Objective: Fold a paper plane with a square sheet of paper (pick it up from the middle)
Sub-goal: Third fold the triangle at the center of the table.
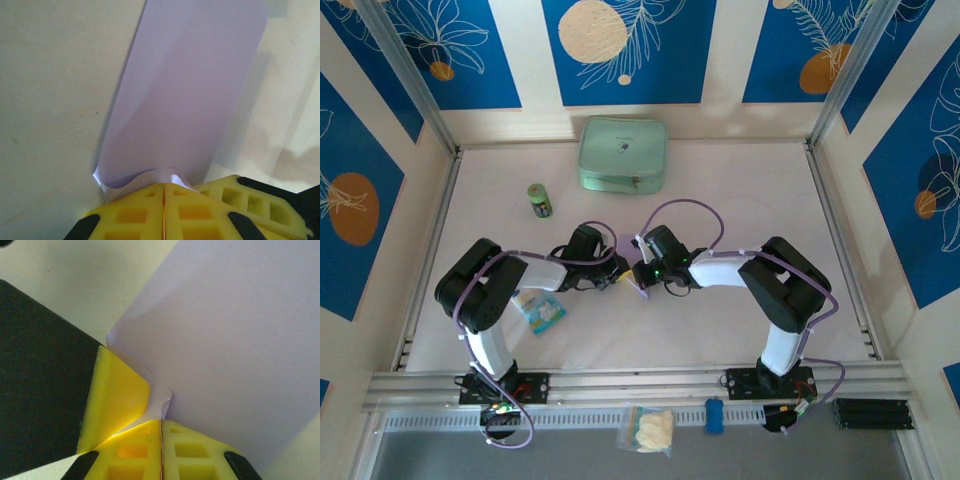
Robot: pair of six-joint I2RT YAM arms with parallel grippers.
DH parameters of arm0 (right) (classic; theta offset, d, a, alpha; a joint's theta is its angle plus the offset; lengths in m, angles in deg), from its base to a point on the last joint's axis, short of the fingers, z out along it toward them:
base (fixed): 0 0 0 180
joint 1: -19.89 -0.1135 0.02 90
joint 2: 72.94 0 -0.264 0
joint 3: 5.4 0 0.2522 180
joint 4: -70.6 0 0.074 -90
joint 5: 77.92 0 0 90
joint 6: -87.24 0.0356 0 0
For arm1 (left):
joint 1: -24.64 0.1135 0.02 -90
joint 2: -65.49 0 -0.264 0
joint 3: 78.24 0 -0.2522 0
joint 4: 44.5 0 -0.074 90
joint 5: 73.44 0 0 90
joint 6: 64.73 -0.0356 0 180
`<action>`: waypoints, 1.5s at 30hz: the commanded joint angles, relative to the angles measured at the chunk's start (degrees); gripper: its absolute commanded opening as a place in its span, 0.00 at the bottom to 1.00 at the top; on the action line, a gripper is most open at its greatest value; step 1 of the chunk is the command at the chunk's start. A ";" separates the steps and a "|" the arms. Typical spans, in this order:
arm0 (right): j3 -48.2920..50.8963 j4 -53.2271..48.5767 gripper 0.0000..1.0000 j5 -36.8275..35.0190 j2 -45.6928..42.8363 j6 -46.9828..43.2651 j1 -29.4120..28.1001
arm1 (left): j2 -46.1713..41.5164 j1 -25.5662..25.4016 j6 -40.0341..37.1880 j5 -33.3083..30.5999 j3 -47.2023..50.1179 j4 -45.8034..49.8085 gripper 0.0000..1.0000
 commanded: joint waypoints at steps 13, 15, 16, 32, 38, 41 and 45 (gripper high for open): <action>-0.55 -7.90 0.34 2.08 -6.90 3.45 2.59 | 2.51 -0.45 -0.97 -0.41 1.56 1.22 0.09; -1.11 -10.17 0.38 3.05 -8.65 5.13 3.52 | 2.59 -0.45 -0.93 -0.49 1.57 1.34 0.09; -1.66 -11.61 0.39 3.77 -9.28 6.16 4.02 | 2.60 -0.39 -0.97 -0.41 1.48 1.33 0.09; -4.07 -17.77 0.16 21.71 -7.05 9.41 3.76 | 2.68 -0.44 -0.70 -0.59 0.96 2.05 0.09; -6.26 -18.34 0.15 22.28 -3.39 9.11 3.09 | 2.60 -0.44 -0.70 -0.42 0.87 2.23 0.09; -7.03 -18.55 0.15 22.12 -2.01 9.16 3.05 | 2.51 -0.45 -0.81 -0.41 0.79 2.32 0.09; -7.52 -19.31 0.15 21.30 -0.85 9.28 3.07 | 2.51 -0.44 -0.77 -0.41 0.57 2.58 0.09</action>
